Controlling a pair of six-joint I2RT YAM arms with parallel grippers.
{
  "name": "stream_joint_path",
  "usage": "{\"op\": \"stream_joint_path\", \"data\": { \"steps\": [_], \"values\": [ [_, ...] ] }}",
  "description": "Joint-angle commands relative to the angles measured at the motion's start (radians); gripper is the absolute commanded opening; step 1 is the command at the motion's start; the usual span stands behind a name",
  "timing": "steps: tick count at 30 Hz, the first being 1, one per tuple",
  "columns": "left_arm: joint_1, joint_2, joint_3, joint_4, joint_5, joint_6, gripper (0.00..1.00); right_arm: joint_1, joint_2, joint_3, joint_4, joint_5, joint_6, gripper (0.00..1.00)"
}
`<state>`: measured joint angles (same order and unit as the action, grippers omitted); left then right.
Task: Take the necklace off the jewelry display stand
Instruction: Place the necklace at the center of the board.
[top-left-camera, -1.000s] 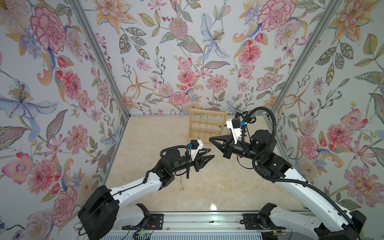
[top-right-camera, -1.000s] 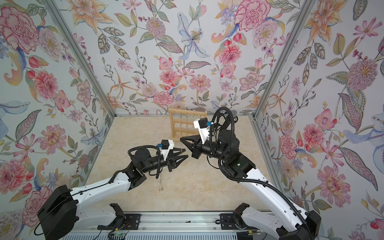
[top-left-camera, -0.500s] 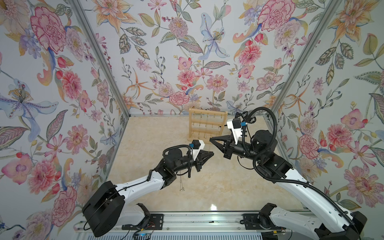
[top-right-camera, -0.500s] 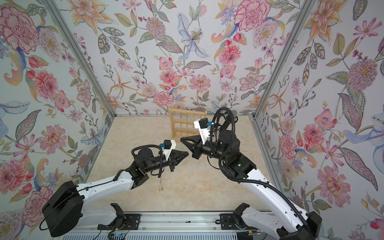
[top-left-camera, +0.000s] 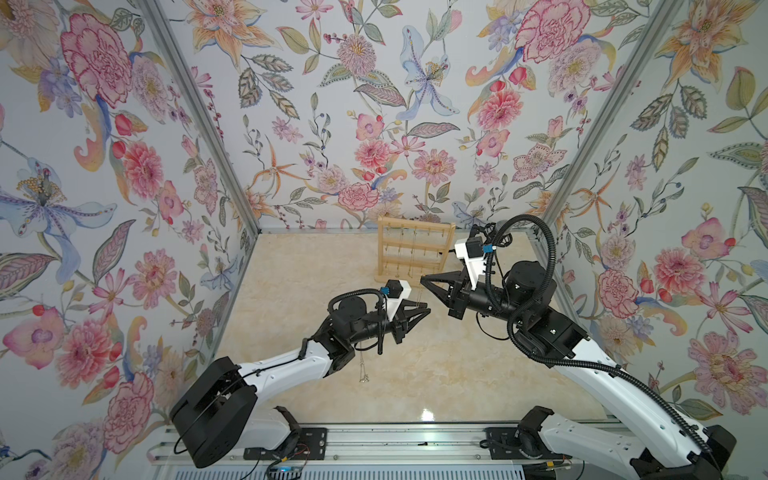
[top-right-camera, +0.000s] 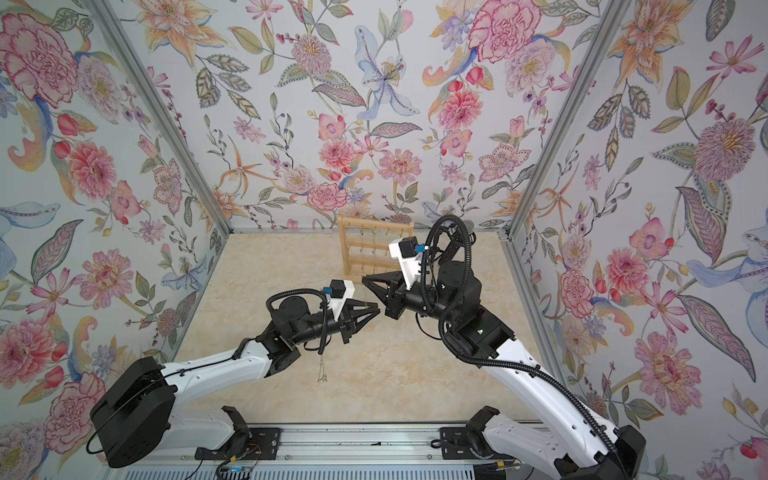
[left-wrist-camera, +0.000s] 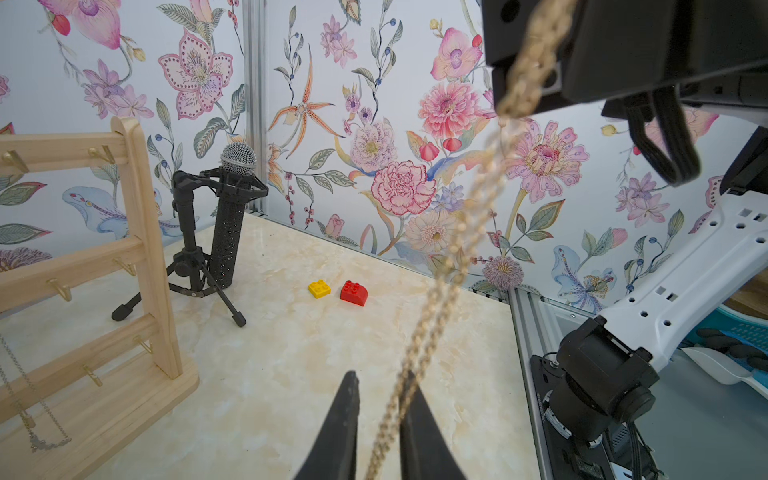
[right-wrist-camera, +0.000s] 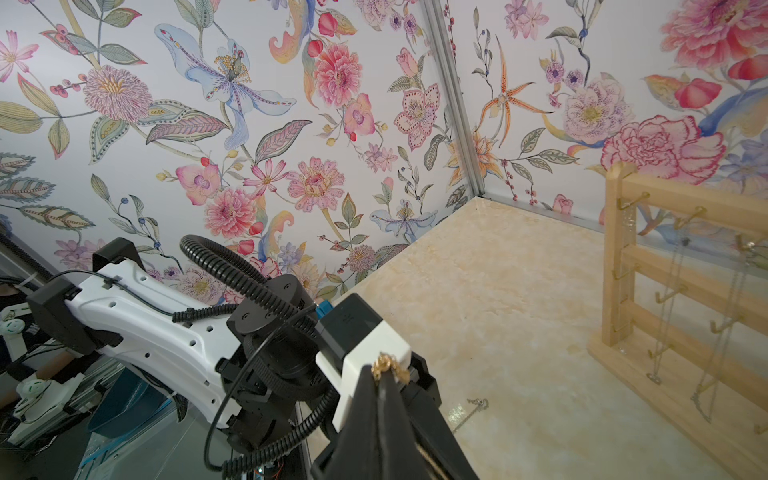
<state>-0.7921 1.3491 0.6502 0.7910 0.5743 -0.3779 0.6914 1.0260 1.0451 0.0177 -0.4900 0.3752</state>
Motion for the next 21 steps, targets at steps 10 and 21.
{"op": "stream_joint_path", "data": {
  "steps": [10,21],
  "values": [
    [-0.003,0.015,-0.009,0.044,0.029,-0.013,0.02,-0.009,-0.019,-0.014,-0.005,0.005,-0.004,0.00],
    [-0.005,-0.016,-0.090,0.116,-0.002,-0.135,0.00,-0.009,-0.014,-0.040,-0.005,0.020,-0.006,0.00]
  ]
}}
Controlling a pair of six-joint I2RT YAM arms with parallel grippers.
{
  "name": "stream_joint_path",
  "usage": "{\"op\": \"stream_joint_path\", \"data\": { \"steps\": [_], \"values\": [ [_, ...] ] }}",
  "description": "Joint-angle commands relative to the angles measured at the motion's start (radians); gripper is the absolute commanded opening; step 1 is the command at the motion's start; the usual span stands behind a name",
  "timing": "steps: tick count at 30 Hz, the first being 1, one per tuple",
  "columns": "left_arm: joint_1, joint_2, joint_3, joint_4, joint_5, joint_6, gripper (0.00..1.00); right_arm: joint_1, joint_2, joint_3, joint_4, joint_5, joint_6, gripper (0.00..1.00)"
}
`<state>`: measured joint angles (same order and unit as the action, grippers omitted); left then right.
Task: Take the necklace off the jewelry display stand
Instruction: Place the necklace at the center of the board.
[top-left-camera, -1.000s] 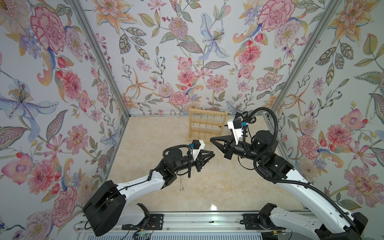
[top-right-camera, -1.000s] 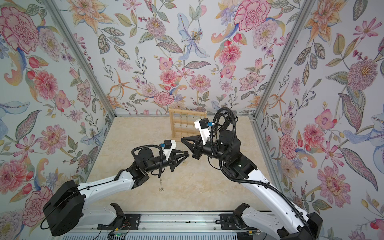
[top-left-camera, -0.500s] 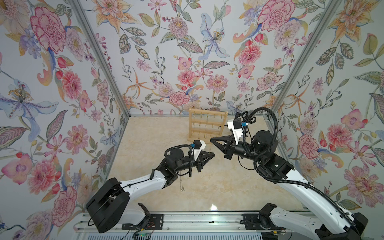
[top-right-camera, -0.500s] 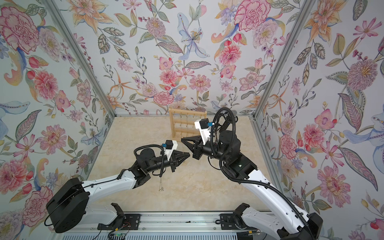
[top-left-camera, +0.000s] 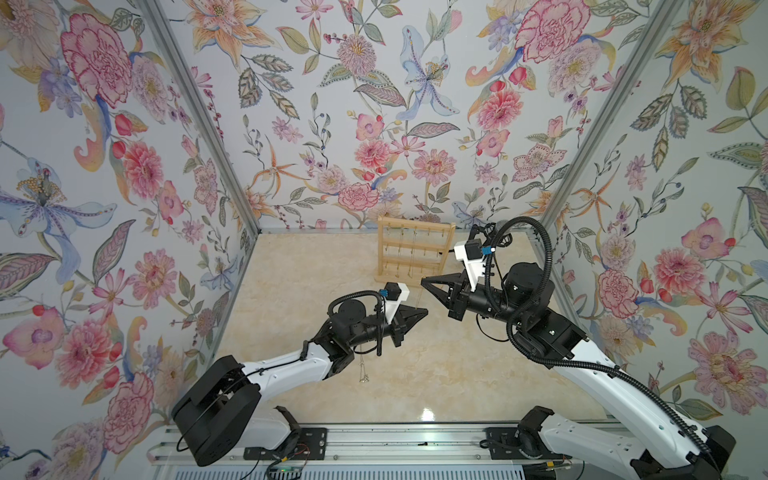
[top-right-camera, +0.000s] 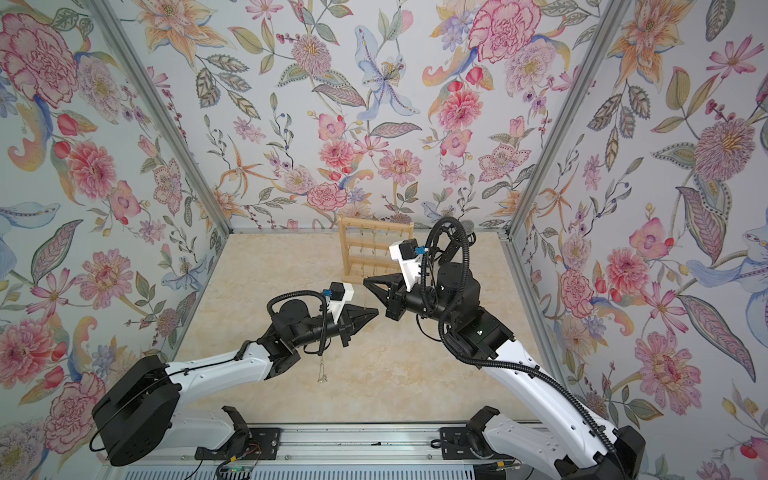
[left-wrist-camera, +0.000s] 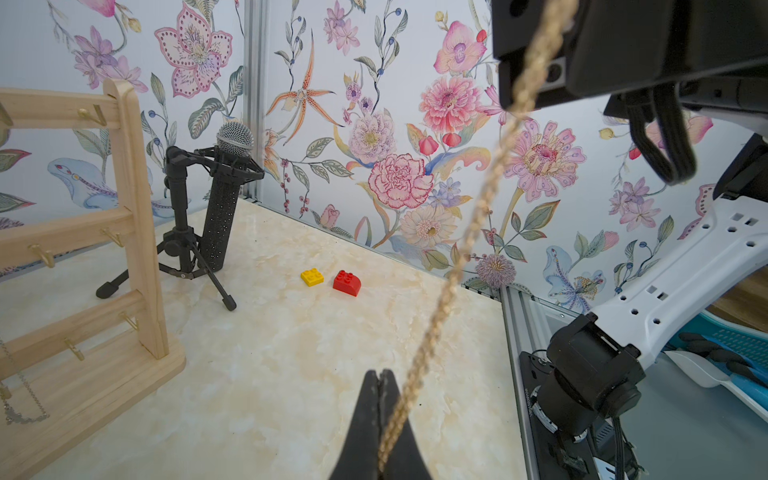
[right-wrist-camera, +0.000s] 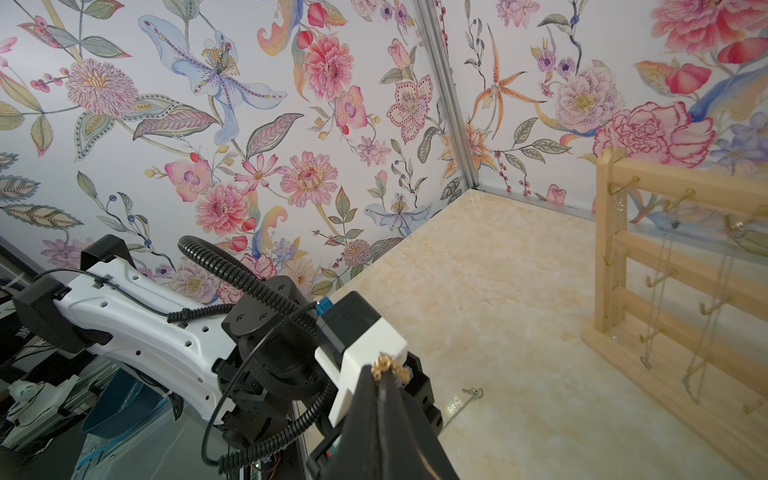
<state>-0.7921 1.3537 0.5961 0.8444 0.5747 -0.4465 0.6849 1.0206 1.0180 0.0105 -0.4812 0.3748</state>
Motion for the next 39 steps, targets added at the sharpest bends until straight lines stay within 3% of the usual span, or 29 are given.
{"op": "stream_joint_path", "data": {
  "steps": [1,7,16,24,34,39],
  "values": [
    [-0.005,-0.022,-0.053,0.083,-0.004,-0.092,0.00,-0.003,-0.005,-0.018,0.002,0.012,-0.008,0.00],
    [-0.020,-0.048,-0.128,0.130,-0.033,-0.196,0.01,-0.001,0.013,-0.049,0.002,0.015,-0.011,0.00],
    [-0.047,-0.084,-0.202,0.021,-0.083,-0.282,0.00,0.012,0.045,-0.099,0.003,0.019,-0.011,0.00],
    [-0.093,-0.070,-0.320,0.100,-0.137,-0.415,0.00,0.056,0.102,-0.148,0.025,0.054,-0.018,0.00],
    [-0.138,-0.038,-0.408,0.139,-0.214,-0.574,0.00,0.117,0.191,-0.235,0.111,0.106,0.005,0.00],
    [-0.159,-0.053,-0.427,0.059,-0.270,-0.623,0.00,0.132,0.237,-0.294,0.211,0.110,0.044,0.00]
  ]
}}
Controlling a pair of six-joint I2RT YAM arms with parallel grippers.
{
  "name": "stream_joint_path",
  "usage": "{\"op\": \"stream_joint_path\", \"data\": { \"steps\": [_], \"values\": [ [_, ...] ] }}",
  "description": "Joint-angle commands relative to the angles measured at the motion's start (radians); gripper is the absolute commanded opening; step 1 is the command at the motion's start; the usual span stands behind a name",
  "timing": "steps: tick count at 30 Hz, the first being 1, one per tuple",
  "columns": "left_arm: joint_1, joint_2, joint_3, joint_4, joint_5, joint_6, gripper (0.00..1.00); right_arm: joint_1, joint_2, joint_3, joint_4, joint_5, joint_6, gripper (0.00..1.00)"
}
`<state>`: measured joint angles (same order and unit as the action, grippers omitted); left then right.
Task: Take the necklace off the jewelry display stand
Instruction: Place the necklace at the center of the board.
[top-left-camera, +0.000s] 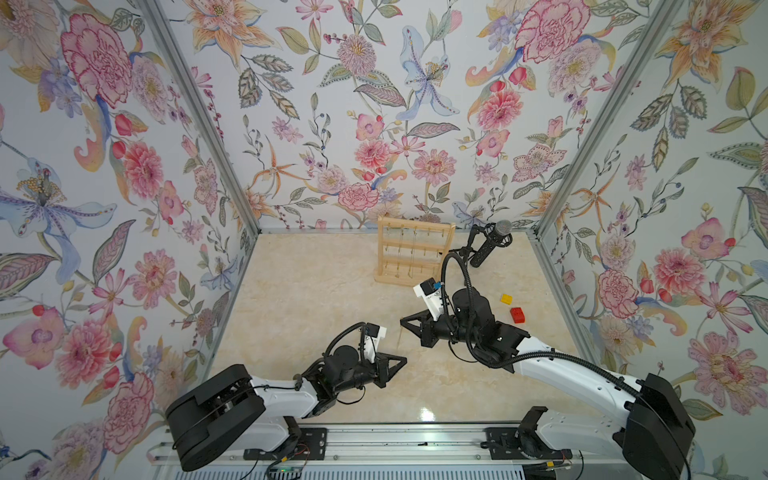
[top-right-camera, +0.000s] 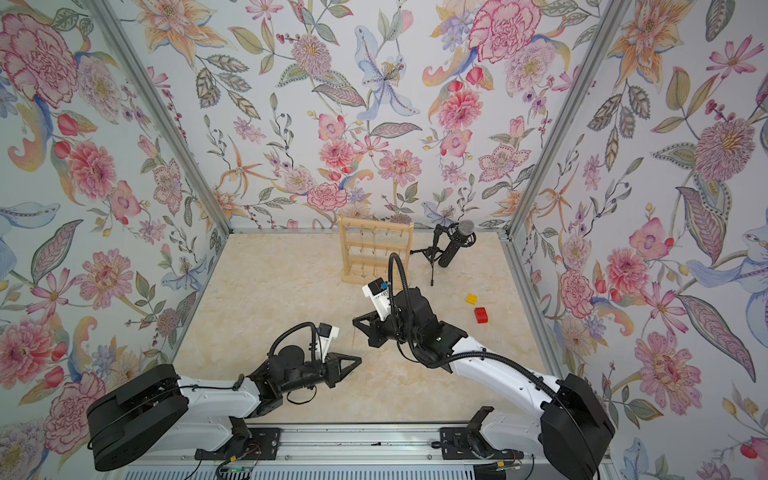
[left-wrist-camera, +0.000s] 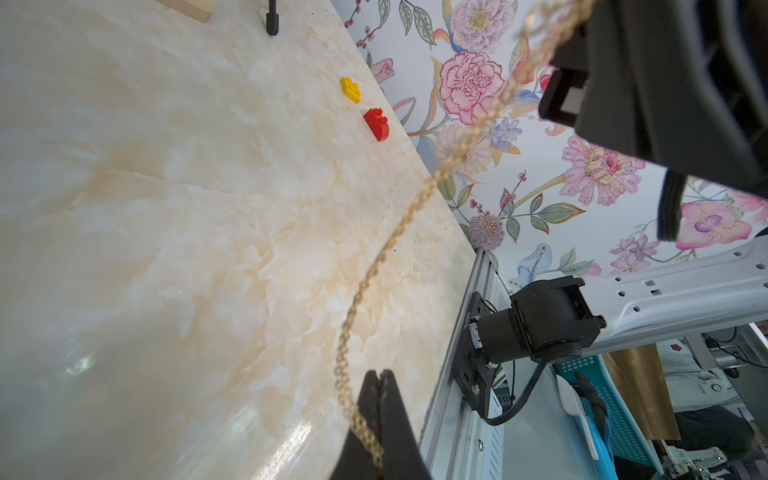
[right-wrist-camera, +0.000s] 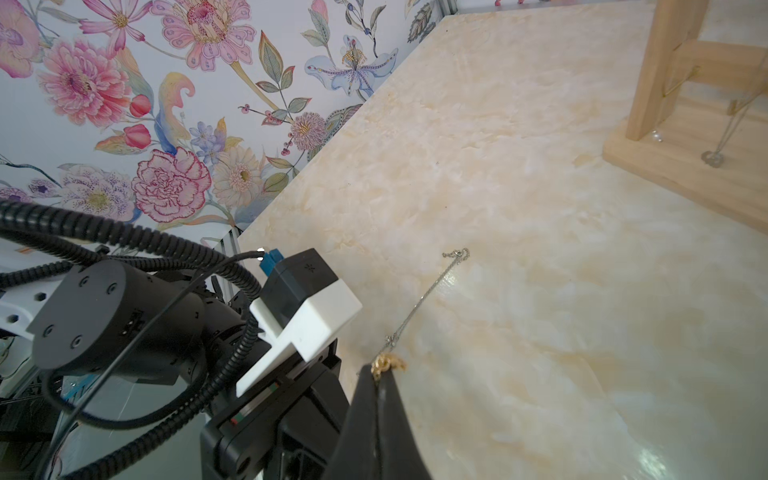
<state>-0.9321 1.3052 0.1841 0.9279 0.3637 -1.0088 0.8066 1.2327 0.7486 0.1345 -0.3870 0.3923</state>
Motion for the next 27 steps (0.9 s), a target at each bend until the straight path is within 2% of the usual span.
{"op": "stream_joint_path", "data": {
  "steps": [1,9,14,27],
  "values": [
    [-0.019,-0.007,-0.015,-0.035,-0.064,-0.070,0.00,0.015,0.035,-0.031,0.093,0.021,0.029,0.00],
    [-0.019,0.011,-0.063,-0.080,-0.053,-0.111,0.01,0.024,0.100,-0.076,0.168,0.045,0.057,0.00],
    [-0.019,0.073,-0.086,-0.018,-0.021,-0.151,0.00,0.033,0.138,-0.089,0.202,0.045,0.063,0.00],
    [-0.037,0.140,-0.090,0.007,0.009,-0.187,0.01,0.048,0.167,-0.137,0.252,0.057,0.069,0.00]
  ]
}}
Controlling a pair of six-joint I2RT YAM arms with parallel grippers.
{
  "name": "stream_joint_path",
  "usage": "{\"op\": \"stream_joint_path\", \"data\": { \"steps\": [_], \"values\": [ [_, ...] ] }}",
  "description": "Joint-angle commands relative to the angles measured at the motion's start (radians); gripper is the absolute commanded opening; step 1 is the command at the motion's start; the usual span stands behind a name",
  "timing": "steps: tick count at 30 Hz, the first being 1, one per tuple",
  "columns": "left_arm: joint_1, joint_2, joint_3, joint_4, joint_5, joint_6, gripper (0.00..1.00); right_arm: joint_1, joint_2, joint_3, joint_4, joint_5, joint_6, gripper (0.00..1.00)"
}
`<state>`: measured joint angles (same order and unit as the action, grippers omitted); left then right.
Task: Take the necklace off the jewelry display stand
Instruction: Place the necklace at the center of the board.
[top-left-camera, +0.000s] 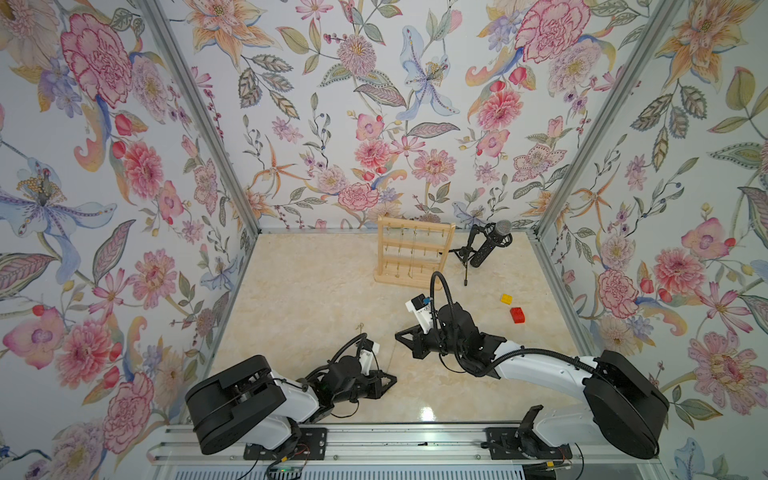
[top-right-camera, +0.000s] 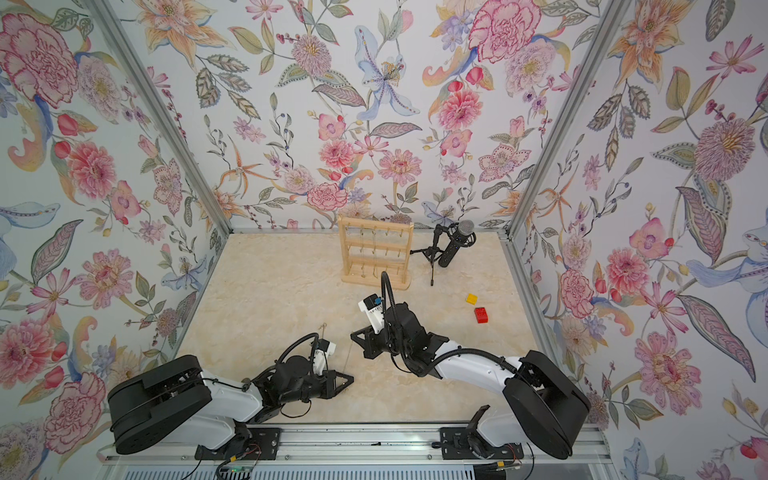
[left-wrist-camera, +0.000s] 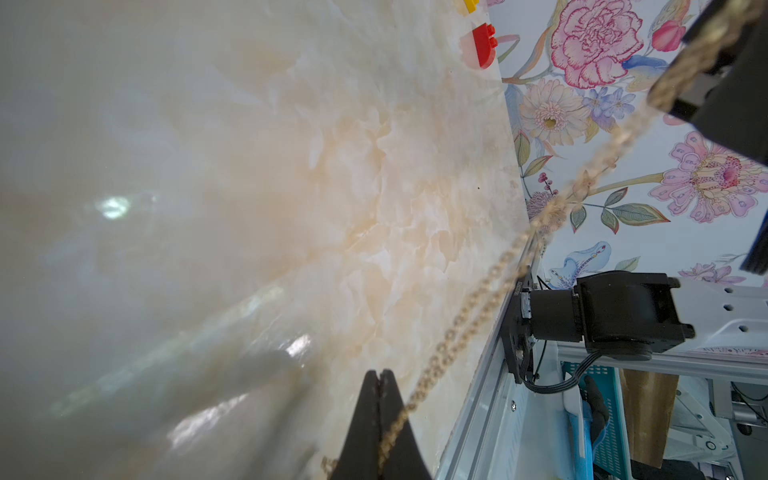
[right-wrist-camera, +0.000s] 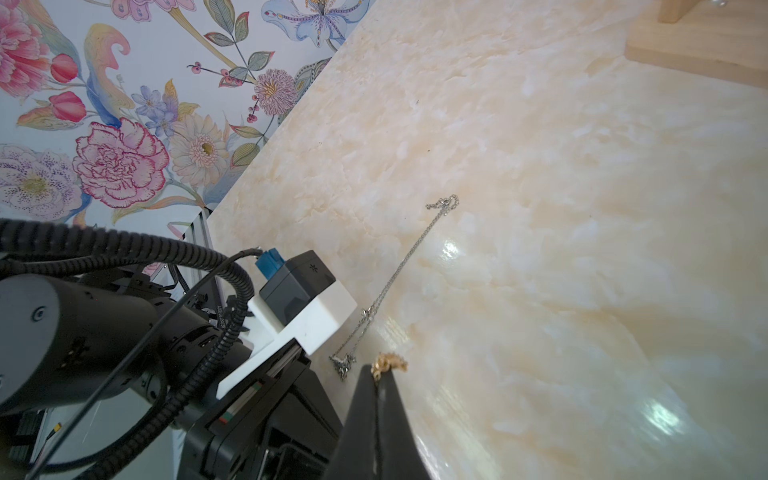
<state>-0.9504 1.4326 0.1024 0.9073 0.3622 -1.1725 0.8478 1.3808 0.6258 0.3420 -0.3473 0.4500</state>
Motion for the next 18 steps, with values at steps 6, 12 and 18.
{"op": "stream_joint_path", "data": {
  "steps": [6,12,18],
  "values": [
    [-0.019,0.035,0.017,-0.011,0.002,-0.013,0.02,0.008,0.055,-0.003,0.045,0.026,0.000,0.00],
    [-0.019,0.020,0.049,-0.093,-0.034,0.012,0.06,0.006,0.101,0.020,0.031,0.044,-0.023,0.00],
    [-0.019,0.025,0.093,-0.153,-0.060,0.036,0.10,0.003,0.152,0.054,0.038,0.033,-0.036,0.00]
  ]
}}
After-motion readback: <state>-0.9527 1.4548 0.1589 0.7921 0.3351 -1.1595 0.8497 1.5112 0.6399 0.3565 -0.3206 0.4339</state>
